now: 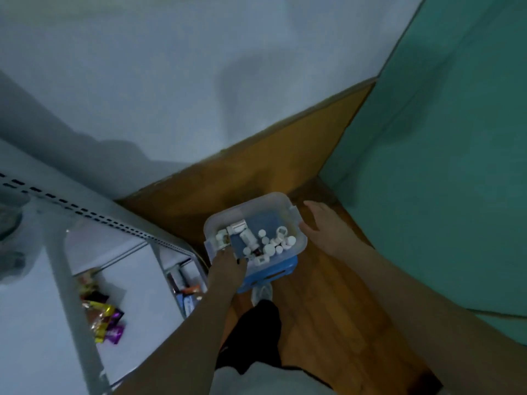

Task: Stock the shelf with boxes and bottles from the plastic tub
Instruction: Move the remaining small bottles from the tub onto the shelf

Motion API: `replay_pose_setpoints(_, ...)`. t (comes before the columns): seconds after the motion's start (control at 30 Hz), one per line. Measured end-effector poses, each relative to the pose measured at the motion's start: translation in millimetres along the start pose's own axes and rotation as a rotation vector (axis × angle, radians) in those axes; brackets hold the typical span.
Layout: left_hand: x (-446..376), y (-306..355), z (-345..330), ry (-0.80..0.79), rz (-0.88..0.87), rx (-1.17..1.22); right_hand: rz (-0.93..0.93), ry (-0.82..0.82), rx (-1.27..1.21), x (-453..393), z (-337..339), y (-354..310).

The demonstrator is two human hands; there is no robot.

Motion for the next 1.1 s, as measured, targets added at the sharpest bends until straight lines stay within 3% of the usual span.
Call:
replay_pose_setpoints(0.17,-56.0,-9.1,2.1,0.023,0.088,-0.030,-0.072,-0.198,-0.017,-62.6,-49.9,5.4)
replay_pose_setpoints(0.47,-145.2,-54.2,-19.2,0.030,0.007,-0.213,0.008,-0.354,0.075,-148.7,-172.5,26.4)
replay_pose_setpoints(0.9,-274.9,-116.6,-100.9,0.127,-0.079,-0.456,0.206,-0.252,0.445,-272.1,-331.8,44.3)
replay_pose_setpoints(1.1,-289.0,-123.7,-108.0,0.142,-0.020,-0.517,0.185,-0.261,0.332,-280.5,-342.8,37.5)
Point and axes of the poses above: each hand's wrist, its own x-axis away from the middle knuckle, its own z-axis out of the back of the hand, y = z × x, the point moved 5 cm from there along -x, towards the middle knuckle, and after that the axes turned 7 degrees about -z, right-handed, at the moved point
